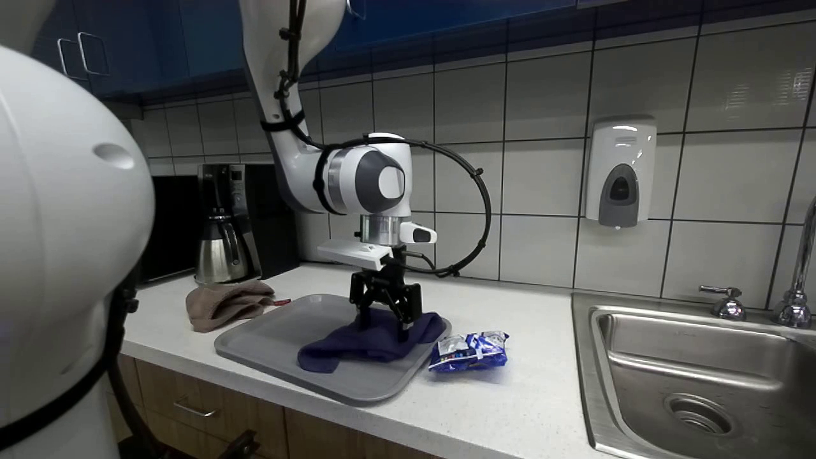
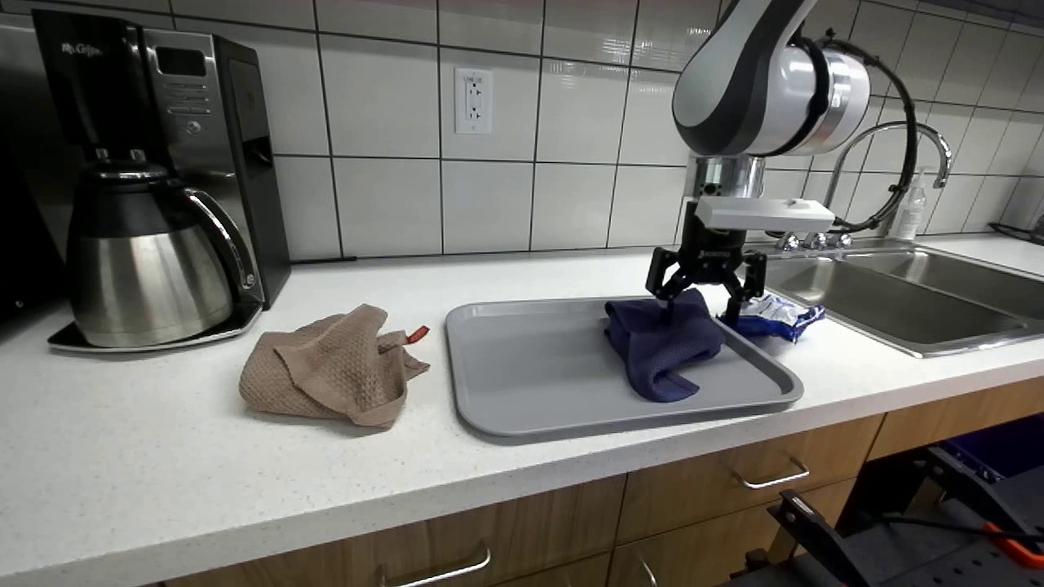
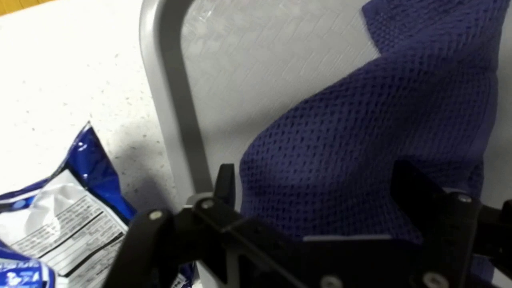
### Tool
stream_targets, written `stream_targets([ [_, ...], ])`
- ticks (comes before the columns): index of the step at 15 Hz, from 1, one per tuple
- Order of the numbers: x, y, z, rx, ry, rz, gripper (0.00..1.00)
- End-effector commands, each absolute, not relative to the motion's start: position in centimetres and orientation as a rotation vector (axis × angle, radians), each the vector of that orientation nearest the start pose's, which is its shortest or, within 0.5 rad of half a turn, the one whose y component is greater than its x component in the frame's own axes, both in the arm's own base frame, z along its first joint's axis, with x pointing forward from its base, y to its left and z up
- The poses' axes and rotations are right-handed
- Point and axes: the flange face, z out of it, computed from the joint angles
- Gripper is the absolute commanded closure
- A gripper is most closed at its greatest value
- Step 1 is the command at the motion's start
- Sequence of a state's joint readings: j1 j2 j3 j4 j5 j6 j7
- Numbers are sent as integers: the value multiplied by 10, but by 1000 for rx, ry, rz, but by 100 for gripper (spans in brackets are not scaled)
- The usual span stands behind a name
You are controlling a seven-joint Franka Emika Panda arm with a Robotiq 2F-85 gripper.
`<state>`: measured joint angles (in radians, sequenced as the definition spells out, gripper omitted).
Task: Remove the towels from the tray
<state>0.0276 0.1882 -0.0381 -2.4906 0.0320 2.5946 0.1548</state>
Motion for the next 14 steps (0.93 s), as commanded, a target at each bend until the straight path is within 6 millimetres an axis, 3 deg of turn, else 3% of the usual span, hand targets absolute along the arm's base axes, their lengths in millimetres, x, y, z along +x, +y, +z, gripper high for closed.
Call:
stream_targets([
  [1,480,-1,199,-3128,324,125,0],
  [2,482,1,196,-3128,318,132,0],
  [3,484,2,194,-3127,316,134,25],
  [5,486,4,190,-3121,309,140,32],
  [8,486,8,189,-3115,302,143,58],
  [14,483,10,194,-3107,306,121,99],
])
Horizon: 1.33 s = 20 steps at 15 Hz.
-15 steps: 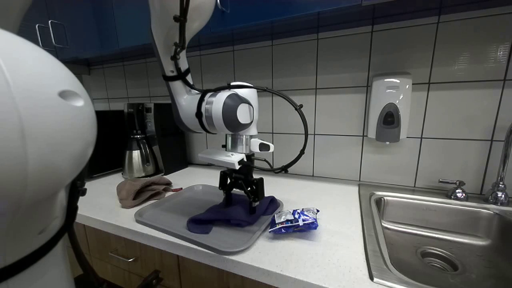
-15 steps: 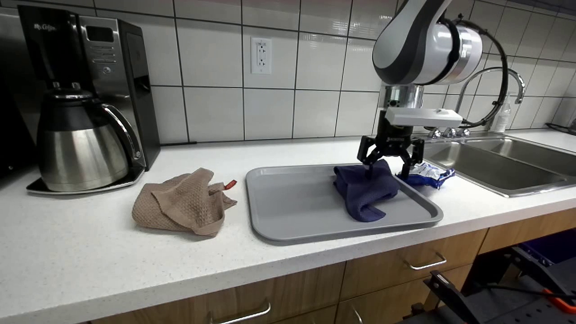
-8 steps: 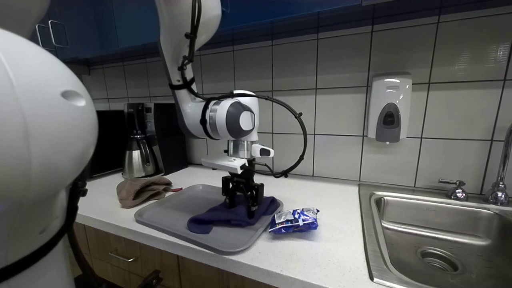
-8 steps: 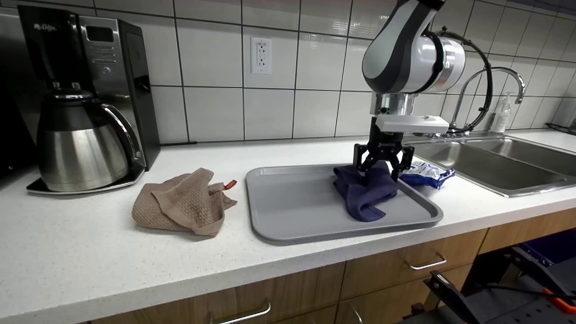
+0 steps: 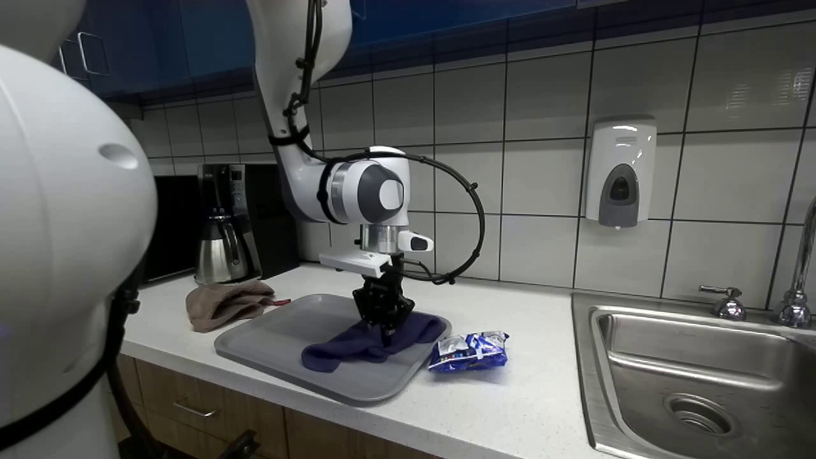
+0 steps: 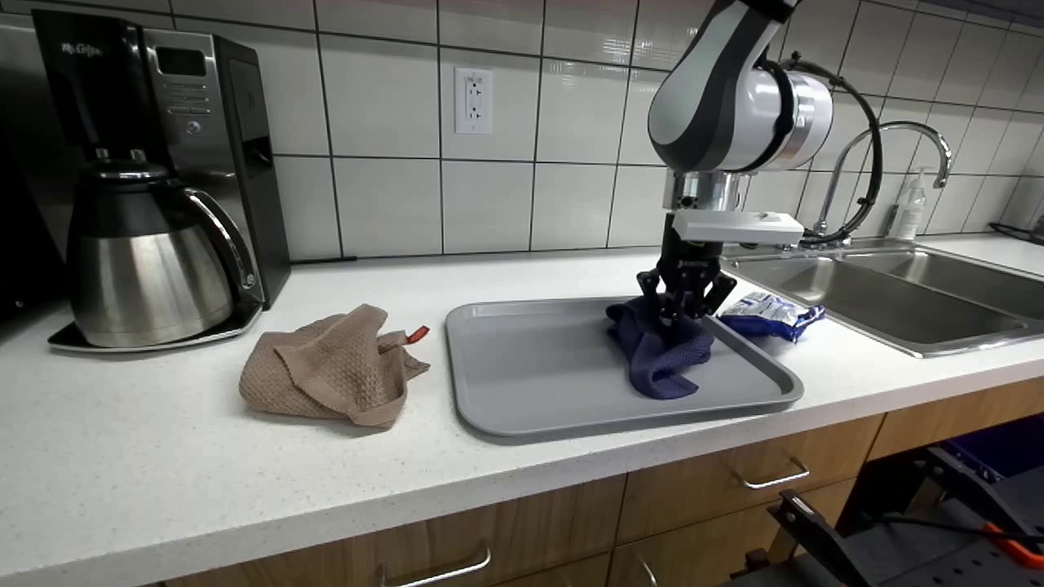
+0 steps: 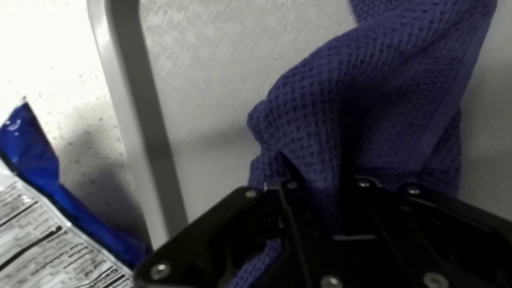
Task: Remove the towels from the tray
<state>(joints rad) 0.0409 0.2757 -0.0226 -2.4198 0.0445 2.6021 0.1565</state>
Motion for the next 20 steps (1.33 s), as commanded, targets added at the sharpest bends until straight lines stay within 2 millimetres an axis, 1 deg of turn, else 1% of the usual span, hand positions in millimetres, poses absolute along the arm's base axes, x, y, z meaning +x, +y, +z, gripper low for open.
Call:
stream_targets([
  [1,482,11,196,-3106,305,119,100],
  [2,482,12,197,-3106,303,116,100],
  [3,482,13,200,-3106,300,111,97],
  [6,483,15,212,-3102,288,85,97],
  [11,481,19,245,-3082,281,7,97],
  [16,478,12,280,-3066,297,-75,97],
  [20,479,-2,302,-3062,309,-137,97],
])
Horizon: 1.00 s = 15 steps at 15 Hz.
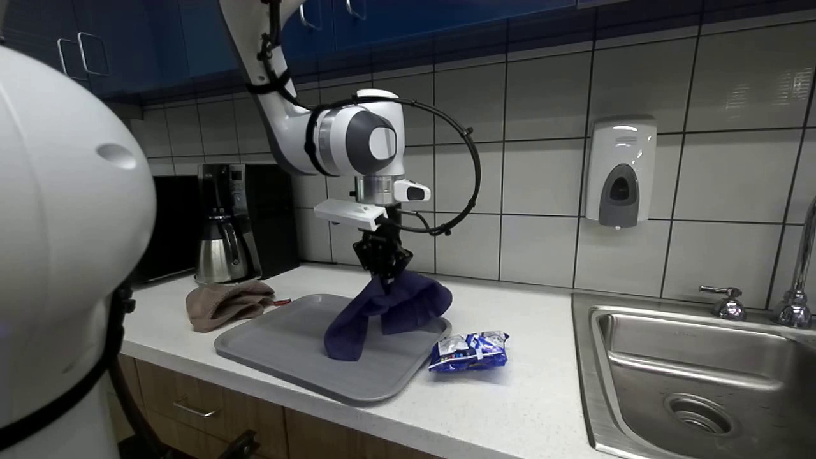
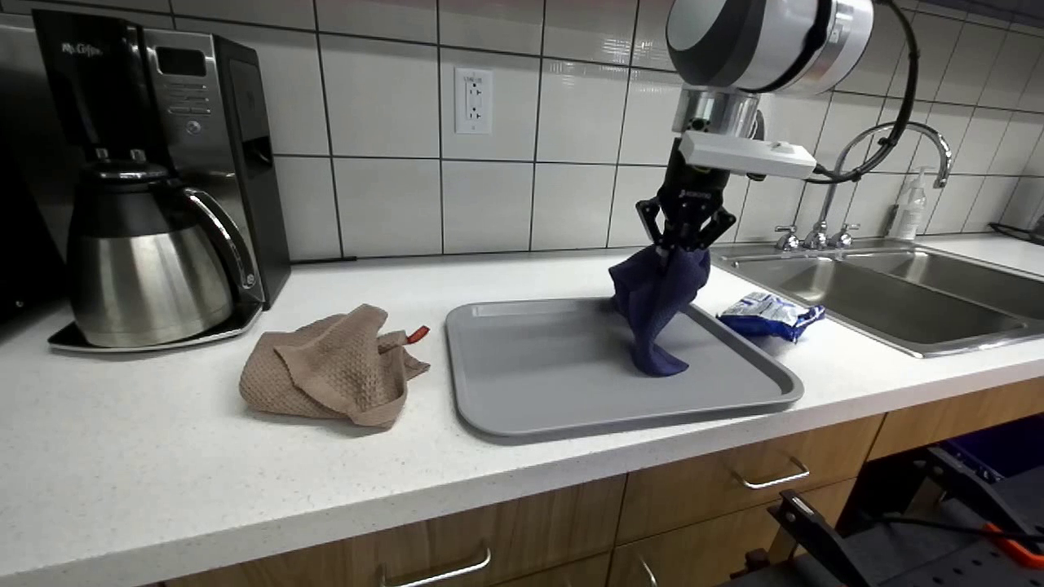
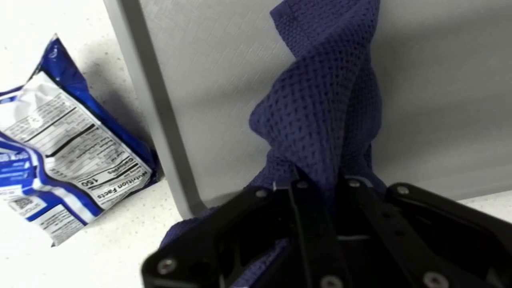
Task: Remove the towels from the tray
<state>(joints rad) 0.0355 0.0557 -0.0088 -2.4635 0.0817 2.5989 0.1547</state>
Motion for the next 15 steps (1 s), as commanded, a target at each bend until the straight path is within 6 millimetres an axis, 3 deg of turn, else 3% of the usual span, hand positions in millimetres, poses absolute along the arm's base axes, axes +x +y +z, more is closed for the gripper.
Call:
stream_targets([
  [1,480,-7,306,-3062,315,-148,97],
  [8,493,-48,311,-3070,362,-189,97],
  [15,515,-68,309,-3071,428,-210,97],
])
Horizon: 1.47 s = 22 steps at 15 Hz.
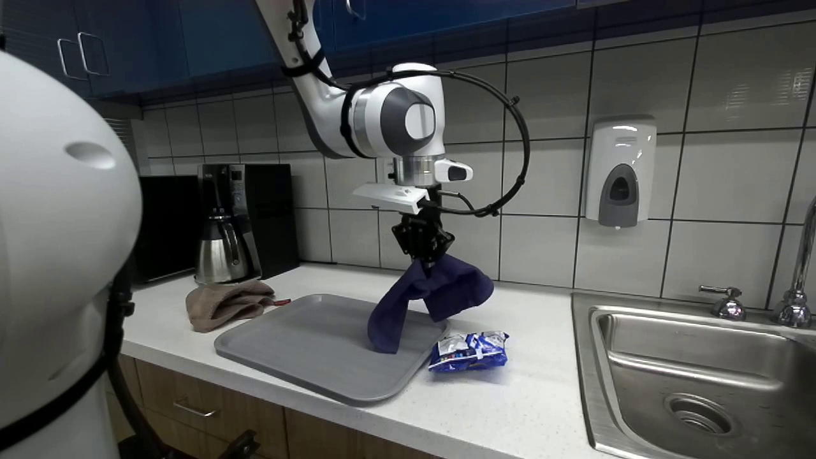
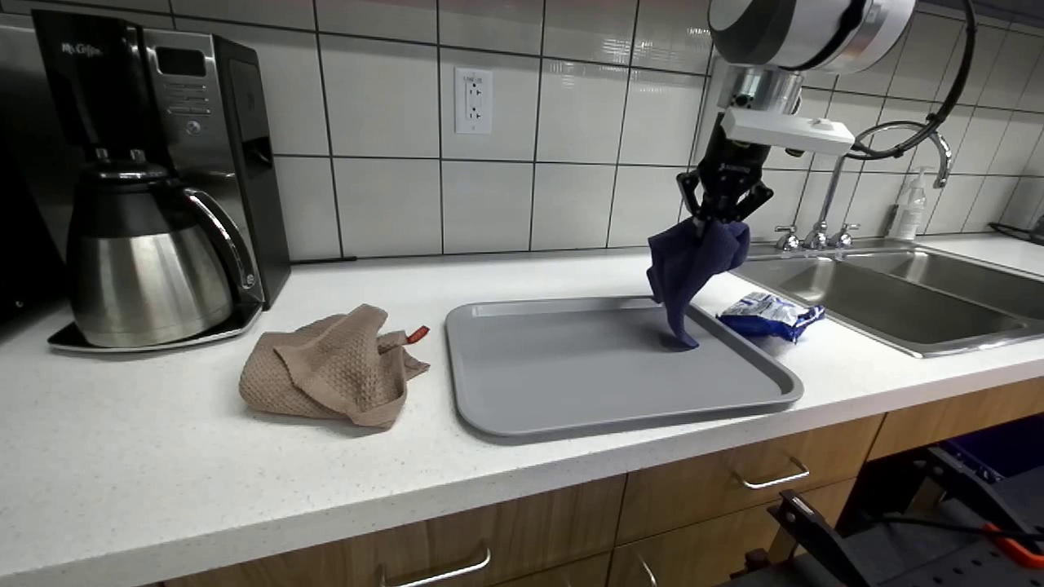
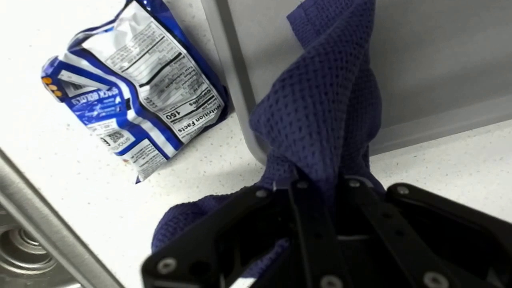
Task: Remove the towels from the tray
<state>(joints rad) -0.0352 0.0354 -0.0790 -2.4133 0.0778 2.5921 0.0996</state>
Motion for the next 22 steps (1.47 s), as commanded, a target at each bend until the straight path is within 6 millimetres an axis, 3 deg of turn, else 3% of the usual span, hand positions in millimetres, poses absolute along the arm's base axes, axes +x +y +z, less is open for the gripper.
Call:
stream_targets([
  [1,519,-71,307,-3076,428,-212,97],
  [22,617,-162,274,-3076,486,-274,97],
])
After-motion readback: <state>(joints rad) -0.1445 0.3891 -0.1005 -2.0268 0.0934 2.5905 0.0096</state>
